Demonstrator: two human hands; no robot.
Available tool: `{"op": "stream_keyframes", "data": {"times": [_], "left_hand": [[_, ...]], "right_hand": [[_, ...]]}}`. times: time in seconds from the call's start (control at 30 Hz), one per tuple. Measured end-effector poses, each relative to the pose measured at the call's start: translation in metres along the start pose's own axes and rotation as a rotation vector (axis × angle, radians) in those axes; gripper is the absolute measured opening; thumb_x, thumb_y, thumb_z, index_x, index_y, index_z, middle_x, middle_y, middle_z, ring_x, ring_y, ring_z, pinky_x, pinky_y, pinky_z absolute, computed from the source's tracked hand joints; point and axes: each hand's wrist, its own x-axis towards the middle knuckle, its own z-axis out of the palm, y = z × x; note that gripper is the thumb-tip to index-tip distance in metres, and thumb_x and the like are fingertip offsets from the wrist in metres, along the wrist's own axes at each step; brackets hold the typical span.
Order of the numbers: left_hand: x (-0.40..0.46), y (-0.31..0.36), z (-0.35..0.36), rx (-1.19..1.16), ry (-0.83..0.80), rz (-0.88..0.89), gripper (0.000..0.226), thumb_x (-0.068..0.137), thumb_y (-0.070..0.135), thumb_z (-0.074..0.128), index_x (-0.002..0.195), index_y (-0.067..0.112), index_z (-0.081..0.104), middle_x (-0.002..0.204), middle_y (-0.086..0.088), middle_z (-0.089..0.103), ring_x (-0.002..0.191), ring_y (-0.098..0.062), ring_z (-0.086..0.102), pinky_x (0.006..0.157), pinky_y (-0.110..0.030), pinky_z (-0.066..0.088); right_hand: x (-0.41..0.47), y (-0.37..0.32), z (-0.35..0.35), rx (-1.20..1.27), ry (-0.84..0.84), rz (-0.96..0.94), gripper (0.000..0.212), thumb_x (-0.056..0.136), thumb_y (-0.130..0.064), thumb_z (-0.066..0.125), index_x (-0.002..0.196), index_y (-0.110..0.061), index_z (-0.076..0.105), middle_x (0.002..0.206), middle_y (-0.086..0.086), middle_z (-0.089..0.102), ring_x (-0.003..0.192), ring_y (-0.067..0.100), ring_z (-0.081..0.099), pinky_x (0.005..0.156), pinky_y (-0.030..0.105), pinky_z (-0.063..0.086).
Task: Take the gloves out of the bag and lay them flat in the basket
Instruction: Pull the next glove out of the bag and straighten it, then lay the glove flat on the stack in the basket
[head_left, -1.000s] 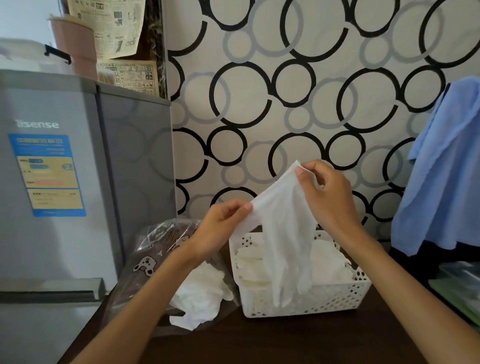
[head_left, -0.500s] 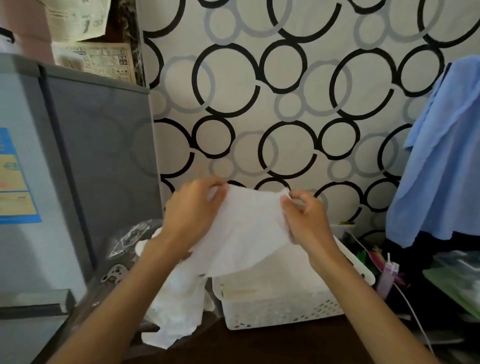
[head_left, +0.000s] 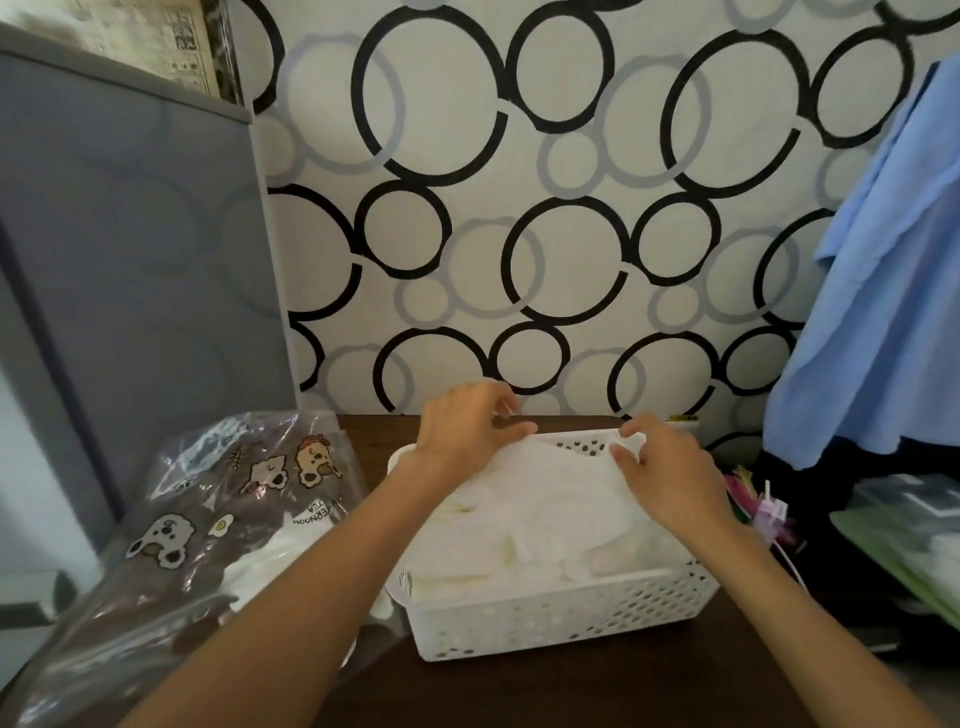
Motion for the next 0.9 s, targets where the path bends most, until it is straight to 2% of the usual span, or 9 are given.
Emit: {"op": "stream_keyframes", "data": {"times": [0.1,0.23,0.3,0.5,0.67,0.73,0.77,0.83,0.9], "left_hand": [[-0.012,-0.001,-0.015,-0.056,-0.021,0.141,0.026,0.094,0.041,0.055,0.11,0.024,0.067,0.11,0.011,0.064,0.103,-0.009,0.058,0.077,-0.021,0.042],[-0.037,0.007,-0.027,-0.048,-0.489,0.323,0.037,0.096,0.051,0.04,0.102,0.031,0.07,0.114,0.014,0.061,0.106,-0.009,0.047,0.089,-0.032,0.041],[-0.045,0.013,-0.027,0.001,-0.588,0.307,0.043,0.094,0.058,0.036,0.097,0.031,0.07,0.118,0.013,0.059,0.11,-0.009,0.043,0.097,-0.037,0.037],[-0.058,0.02,-0.051,-0.062,-0.569,0.275,0.049,0.096,0.051,0.041,0.086,0.015,0.074,0.118,0.013,0.057,0.115,-0.009,0.04,0.101,-0.036,0.034],[-0.073,0.01,-0.078,-0.135,-0.818,0.117,0.037,0.093,0.046,0.051,0.093,0.019,0.075,0.119,0.018,0.059,0.108,0.002,0.051,0.1,-0.026,0.036],[-0.072,0.004,-0.092,-0.168,-0.807,0.116,0.021,0.093,0.033,0.057,0.096,0.02,0.074,0.108,0.017,0.065,0.094,0.004,0.06,0.083,-0.016,0.045],[-0.069,0.0,-0.095,-0.201,-0.736,0.123,0.017,0.094,0.027,0.058,0.099,0.02,0.073,0.104,0.016,0.067,0.092,0.0,0.063,0.082,-0.017,0.048],[-0.063,-0.004,-0.09,-0.205,-0.531,0.119,0.023,0.094,0.032,0.057,0.111,0.021,0.069,0.113,0.011,0.065,0.103,-0.008,0.062,0.094,-0.03,0.049],[-0.061,-0.002,-0.074,-0.043,-0.471,0.107,0.049,0.091,0.052,0.051,0.134,0.029,0.05,0.142,0.007,0.047,0.125,-0.012,0.048,0.108,-0.035,0.037]], "right_hand": [[0.003,0.004,0.001,0.015,-0.016,-0.015,0.033,0.093,-0.035,0.056,0.123,-0.021,0.052,0.101,0.006,0.068,0.094,0.023,0.063,0.072,0.03,0.049],[0.003,0.004,-0.002,-0.013,0.03,-0.068,0.033,0.094,-0.024,0.057,0.126,-0.018,0.053,0.109,0.008,0.067,0.098,0.023,0.062,0.071,0.025,0.043],[0.001,0.002,-0.002,-0.051,0.036,-0.08,0.032,0.094,-0.022,0.056,0.126,-0.017,0.053,0.112,0.008,0.066,0.101,0.023,0.062,0.074,0.026,0.044],[-0.002,0.005,-0.002,-0.118,0.069,-0.125,0.028,0.096,-0.022,0.053,0.123,-0.015,0.053,0.113,0.008,0.064,0.1,0.022,0.061,0.076,0.029,0.047],[-0.001,0.008,-0.002,-0.175,0.065,-0.144,0.029,0.097,-0.03,0.049,0.123,-0.017,0.054,0.109,0.005,0.066,0.097,0.02,0.062,0.068,0.024,0.039],[0.0,0.008,-0.007,-0.178,0.044,-0.141,0.033,0.096,-0.037,0.05,0.123,-0.019,0.055,0.107,0.004,0.066,0.095,0.02,0.062,0.065,0.024,0.038],[0.001,0.009,-0.012,-0.153,0.045,-0.136,0.035,0.094,-0.038,0.052,0.123,-0.019,0.055,0.109,0.004,0.065,0.096,0.02,0.061,0.065,0.024,0.038],[0.003,0.007,-0.021,-0.08,0.076,-0.161,0.035,0.093,-0.034,0.056,0.124,-0.018,0.055,0.116,0.005,0.059,0.104,0.021,0.057,0.07,0.025,0.039],[0.004,0.003,-0.025,0.002,0.002,-0.277,0.037,0.09,-0.03,0.061,0.125,-0.021,0.054,0.122,0.004,0.052,0.114,0.021,0.051,0.084,0.028,0.042]]}}
